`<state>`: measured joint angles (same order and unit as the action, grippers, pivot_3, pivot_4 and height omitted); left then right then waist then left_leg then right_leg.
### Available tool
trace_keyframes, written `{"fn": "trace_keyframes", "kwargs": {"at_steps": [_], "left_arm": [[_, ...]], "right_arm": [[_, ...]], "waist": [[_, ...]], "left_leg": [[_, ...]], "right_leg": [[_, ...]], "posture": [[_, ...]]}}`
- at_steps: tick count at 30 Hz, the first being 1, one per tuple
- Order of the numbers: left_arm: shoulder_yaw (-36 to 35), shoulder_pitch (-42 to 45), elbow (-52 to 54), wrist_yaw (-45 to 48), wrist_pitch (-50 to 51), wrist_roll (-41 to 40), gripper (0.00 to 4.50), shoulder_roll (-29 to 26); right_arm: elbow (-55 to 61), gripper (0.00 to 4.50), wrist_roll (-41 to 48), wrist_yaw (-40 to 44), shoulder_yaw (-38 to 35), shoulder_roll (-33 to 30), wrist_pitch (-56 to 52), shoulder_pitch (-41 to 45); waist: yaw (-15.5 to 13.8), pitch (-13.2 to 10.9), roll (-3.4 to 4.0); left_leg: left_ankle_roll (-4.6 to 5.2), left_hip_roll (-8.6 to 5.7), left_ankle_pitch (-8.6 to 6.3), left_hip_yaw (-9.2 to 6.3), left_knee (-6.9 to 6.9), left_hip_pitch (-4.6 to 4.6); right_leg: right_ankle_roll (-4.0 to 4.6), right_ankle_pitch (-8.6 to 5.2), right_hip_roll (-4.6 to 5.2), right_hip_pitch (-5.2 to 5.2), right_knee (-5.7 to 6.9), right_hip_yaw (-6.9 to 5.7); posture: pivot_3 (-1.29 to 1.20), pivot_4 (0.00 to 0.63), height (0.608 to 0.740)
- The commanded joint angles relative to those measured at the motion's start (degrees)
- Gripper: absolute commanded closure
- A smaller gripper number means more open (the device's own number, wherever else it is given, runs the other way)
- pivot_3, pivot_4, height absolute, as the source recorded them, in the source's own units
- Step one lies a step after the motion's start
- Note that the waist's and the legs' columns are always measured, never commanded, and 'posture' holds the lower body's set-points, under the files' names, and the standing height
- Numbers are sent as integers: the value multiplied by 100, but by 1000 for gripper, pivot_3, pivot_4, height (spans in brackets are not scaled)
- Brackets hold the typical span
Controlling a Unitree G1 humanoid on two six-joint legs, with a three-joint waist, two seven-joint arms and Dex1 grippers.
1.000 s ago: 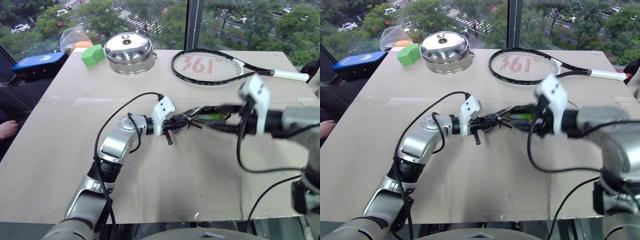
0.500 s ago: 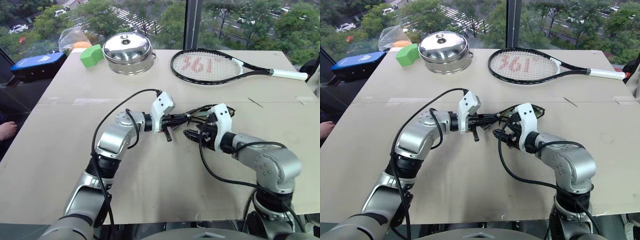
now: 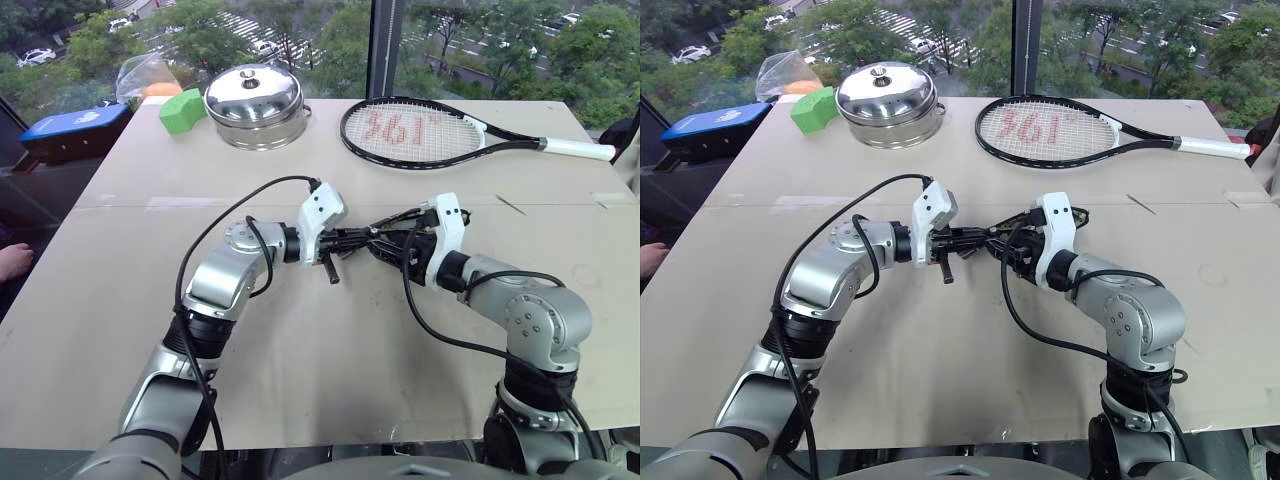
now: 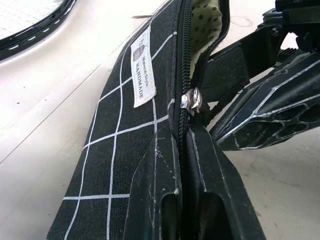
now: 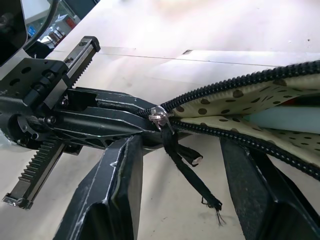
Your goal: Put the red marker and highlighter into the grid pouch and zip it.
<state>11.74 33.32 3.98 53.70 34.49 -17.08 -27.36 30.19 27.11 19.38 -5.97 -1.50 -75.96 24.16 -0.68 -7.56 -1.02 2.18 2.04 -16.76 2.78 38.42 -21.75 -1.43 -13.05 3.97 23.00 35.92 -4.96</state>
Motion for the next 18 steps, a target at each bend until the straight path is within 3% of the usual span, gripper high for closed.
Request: {"fn": "trace_keyframes", "kwargs": {"at_steps": [1, 4, 5, 7, 18], "left_arm": [[0, -39, 401, 79, -47, -105, 4500, -29], [26, -92, 479, 108, -58, -119, 4500, -56], [30, -97, 486, 109, -61, -119, 4500, -59], [43, -117, 524, 114, -63, -125, 4500, -63], [8, -137, 487, -35, -85, -35, 4500, -48]], "right_arm": [[14, 2382, 170, -74, 27, 66, 153, 126], [-19, 3355, 236, -117, 9, 92, 175, 131], [-25, 3909, 257, -130, 8, 88, 186, 135], [-10, 4449, 349, -98, 25, 51, 161, 141], [320, 4449, 356, -430, -150, -431, 9, 69]], "waist": [[3, 0, 0], [7, 0, 1], [6, -1, 1], [-2, -1, 1], [-5, -1, 1]], "left_leg": [[0, 0, 0, 0, 0, 0], [0, 1, 0, 1, -1, 0], [2, 1, -1, 1, -1, 0], [3, 1, -2, 0, 0, -1], [12, 0, -7, 2, -1, -2]], "right_leg": [[0, 0, 0, 0, 0, 0], [0, 0, -1, 1, 0, 2], [0, 0, -1, 1, 0, 2], [0, 0, -1, 1, 0, 1], [0, 0, 0, 2, -2, 3]], "posture": [[0, 150, 740], [0, 150, 740], [0, 150, 740], [0, 150, 740], [0, 150, 740]]}}
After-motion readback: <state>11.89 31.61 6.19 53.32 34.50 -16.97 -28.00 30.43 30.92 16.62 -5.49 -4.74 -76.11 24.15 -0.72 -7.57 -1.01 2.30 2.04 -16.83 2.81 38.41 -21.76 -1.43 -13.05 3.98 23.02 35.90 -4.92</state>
